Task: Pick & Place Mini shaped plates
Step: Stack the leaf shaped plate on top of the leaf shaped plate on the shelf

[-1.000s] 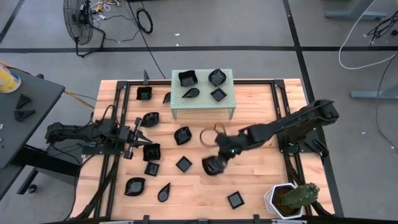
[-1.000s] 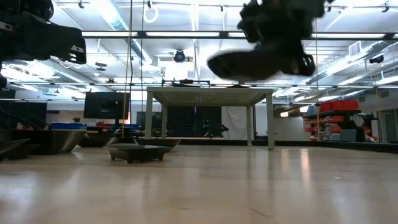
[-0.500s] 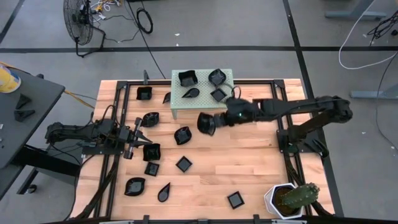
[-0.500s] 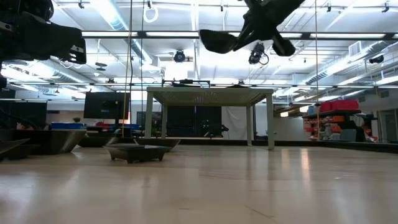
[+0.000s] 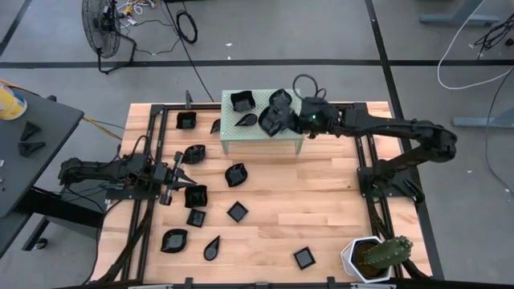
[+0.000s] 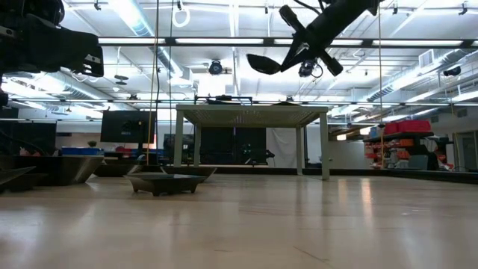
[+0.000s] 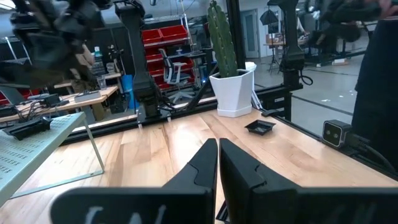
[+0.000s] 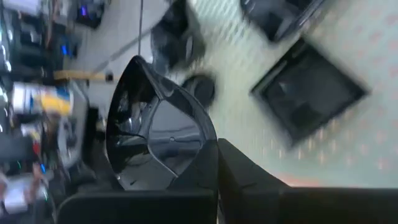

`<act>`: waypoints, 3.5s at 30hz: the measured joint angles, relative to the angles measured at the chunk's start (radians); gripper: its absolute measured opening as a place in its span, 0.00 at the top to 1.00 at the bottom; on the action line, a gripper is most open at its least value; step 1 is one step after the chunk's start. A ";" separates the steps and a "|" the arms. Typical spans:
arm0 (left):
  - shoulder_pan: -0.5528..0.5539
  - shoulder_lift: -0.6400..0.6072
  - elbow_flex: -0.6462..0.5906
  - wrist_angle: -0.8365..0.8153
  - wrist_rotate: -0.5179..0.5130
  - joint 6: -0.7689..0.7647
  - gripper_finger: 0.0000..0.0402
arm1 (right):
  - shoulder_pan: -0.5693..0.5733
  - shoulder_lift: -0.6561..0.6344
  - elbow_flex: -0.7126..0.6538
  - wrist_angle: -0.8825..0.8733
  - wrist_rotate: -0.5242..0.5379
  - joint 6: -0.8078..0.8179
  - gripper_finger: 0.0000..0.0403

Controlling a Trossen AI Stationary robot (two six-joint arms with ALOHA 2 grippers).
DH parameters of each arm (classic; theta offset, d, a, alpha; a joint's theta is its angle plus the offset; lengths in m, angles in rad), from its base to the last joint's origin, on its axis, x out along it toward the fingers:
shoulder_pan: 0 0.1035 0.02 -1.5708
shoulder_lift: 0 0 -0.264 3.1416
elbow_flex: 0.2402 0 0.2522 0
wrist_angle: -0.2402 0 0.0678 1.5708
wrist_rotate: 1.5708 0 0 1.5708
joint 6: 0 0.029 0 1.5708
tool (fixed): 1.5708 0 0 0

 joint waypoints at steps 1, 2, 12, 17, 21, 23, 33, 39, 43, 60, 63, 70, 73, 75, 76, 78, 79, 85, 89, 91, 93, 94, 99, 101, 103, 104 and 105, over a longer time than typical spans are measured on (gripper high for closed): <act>0.000 0.000 0.000 0.000 0.000 0.000 0.94 | -0.017 0.000 0.000 0.002 0.002 0.015 1.00; 0.000 0.000 0.000 0.000 0.000 0.000 0.94 | -0.033 0.000 0.000 -0.001 0.002 0.030 1.00; 0.000 0.000 0.000 0.000 0.000 0.000 0.94 | -0.179 0.006 0.000 0.003 0.011 0.148 1.00; 0.000 0.000 0.000 0.000 0.000 0.000 0.94 | -0.227 0.028 0.000 0.005 0.023 0.180 1.00; 0.000 0.000 0.000 0.000 0.000 0.000 0.94 | -0.253 0.066 0.000 0.011 0.007 0.195 1.00; 0.000 0.000 0.000 0.000 0.000 0.000 0.94 | -0.264 0.087 0.000 0.019 -0.006 0.198 1.00; 0.000 0.000 0.000 0.000 0.000 0.000 0.94 | -0.303 0.159 0.000 0.087 -0.045 0.176 1.00; 0.000 0.000 0.000 0.000 0.000 0.000 0.94 | -0.311 0.160 0.000 0.086 -0.044 0.166 1.00; 0.000 0.000 0.000 0.000 0.000 0.000 0.94 | -0.315 0.160 0.000 0.086 -0.048 0.145 1.00; 0.000 0.000 0.000 0.000 0.000 0.000 0.94 | -0.337 0.148 0.000 0.068 -0.097 0.072 1.00; 0.000 0.000 0.000 0.000 0.000 0.000 0.94 | -0.337 0.127 0.000 0.041 -0.097 0.066 1.00; 0.000 0.000 0.000 0.000 0.000 0.000 0.94 | -0.343 0.116 -0.001 0.032 -0.100 0.043 1.00; 0.000 0.000 0.000 0.000 0.000 0.000 0.94 | -0.343 0.116 -0.001 0.032 -0.105 0.026 0.99; 0.000 0.000 0.000 0.000 0.000 0.000 0.94 | -0.343 0.116 -0.001 0.032 -0.105 0.014 0.98; 0.000 0.000 0.000 0.000 0.000 0.000 0.94 | -0.343 0.116 -0.001 0.032 -0.105 0.012 0.97; 0.000 0.000 0.000 0.000 0.000 0.000 0.94 | -0.343 0.116 -0.001 0.033 -0.105 0.012 0.95; 0.000 0.000 0.000 0.000 0.000 0.000 0.94 | -0.343 0.116 -0.001 0.035 -0.106 0.012 0.94; 0.000 0.000 0.000 0.000 0.000 0.000 0.94 | -0.344 0.116 -0.001 0.049 -0.110 0.011 0.86; 0.000 0.000 0.000 0.000 0.000 0.000 0.94 | -0.343 0.116 -0.001 0.056 -0.110 0.012 0.78; 0.000 0.000 0.000 0.000 0.000 0.000 0.94 | -0.344 0.116 -0.001 0.055 -0.113 0.011 0.74; 0.000 0.000 0.000 0.000 0.000 0.000 0.94 | -0.344 0.114 -0.001 0.055 -0.114 0.011 0.71; 0.000 0.000 0.000 0.000 0.000 0.000 0.94 | -0.343 0.112 -0.001 0.056 -0.114 0.008 0.69; 0.000 0.000 0.000 0.000 0.000 0.000 0.94 | -0.344 0.111 -0.001 0.063 -0.118 -0.012 0.63; 0.000 0.000 0.000 0.000 0.000 0.000 0.94 | -0.344 0.111 -0.001 0.064 -0.131 -0.014 0.62; 0.000 0.000 0.000 0.000 0.000 0.000 0.94 | -0.343 0.108 -0.001 0.062 -0.144 -0.024 0.61; 0.000 0.000 0.000 0.000 0.000 0.000 0.94 | -0.344 0.105 -0.001 0.063 -0.148 -0.035 0.61; 0.000 0.000 0.000 0.000 0.000 0.000 0.94 | -0.343 0.103 -0.001 0.066 -0.149 -0.052 0.61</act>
